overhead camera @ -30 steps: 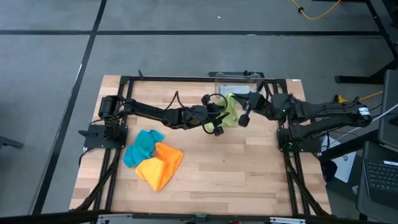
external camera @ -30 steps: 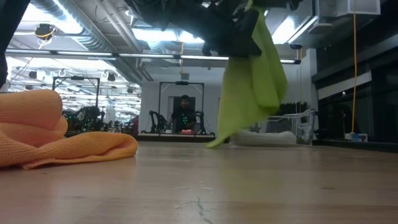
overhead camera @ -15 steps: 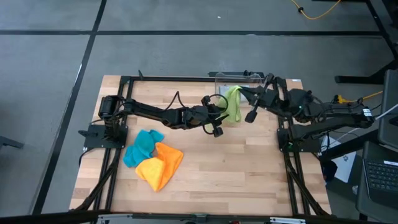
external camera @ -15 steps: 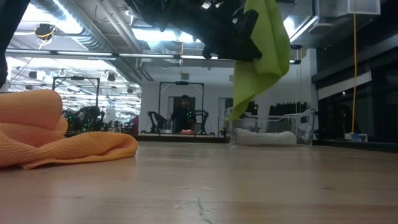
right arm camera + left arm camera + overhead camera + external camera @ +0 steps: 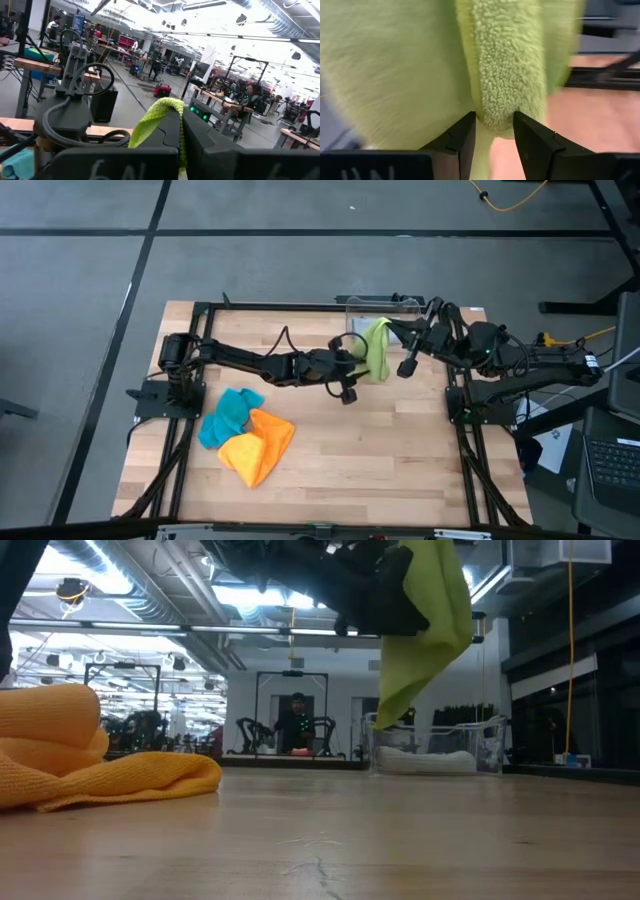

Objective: Fold microfiber towels
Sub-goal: Fold the green microfiber

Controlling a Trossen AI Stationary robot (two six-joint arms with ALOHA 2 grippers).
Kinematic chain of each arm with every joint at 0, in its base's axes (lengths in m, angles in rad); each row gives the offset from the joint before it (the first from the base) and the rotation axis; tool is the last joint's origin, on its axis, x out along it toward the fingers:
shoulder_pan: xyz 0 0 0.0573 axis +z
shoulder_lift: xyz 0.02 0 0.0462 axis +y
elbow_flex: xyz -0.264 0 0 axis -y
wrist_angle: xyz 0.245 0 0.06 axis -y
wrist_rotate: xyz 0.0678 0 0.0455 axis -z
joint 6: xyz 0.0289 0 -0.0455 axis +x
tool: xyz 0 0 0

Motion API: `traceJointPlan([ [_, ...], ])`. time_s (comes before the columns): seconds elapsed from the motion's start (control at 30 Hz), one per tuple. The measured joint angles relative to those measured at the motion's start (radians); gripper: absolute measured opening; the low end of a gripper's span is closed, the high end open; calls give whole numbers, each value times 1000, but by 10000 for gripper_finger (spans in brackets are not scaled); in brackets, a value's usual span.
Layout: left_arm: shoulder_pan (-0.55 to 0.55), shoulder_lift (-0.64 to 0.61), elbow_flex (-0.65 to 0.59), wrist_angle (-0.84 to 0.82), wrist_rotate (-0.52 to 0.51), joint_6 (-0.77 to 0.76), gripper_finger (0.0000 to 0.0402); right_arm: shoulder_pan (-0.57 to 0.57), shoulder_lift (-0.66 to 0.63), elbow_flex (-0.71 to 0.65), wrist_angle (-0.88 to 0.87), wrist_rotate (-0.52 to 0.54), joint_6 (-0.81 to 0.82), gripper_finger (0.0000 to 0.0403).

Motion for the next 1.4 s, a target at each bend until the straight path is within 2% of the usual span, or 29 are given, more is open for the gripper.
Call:
traceJointPlan([
  [0.07, 0, 0, 0, 1, 51, 0, 126, 0, 0, 0, -5, 0, 0, 4],
  [0.3, 0, 0, 0, 1, 77, 6, 126, 0, 0, 0, -8, 0, 0, 4],
  [0.43, 0, 0, 0, 1, 202, 8, 126, 0, 0, 0, -14, 0, 0, 4],
  [0.53, -1, 0, 0, 2, 250, 41, 126, 0, 0, 0, -31, 0, 0, 4],
  [0.7, 0, 0, 0, 50, 153, 3, 126, 0, 1, 0, -53, 0, 1, 4],
  [0.9, 6, -1, 0, 43, 241, 6, 126, 0, 1, 0, -53, 0, 1, 4],
  [1.4, 8, -1, 0, -53, 232, 5, 118, 0, 1, 0, -53, 0, 0, 4],
])
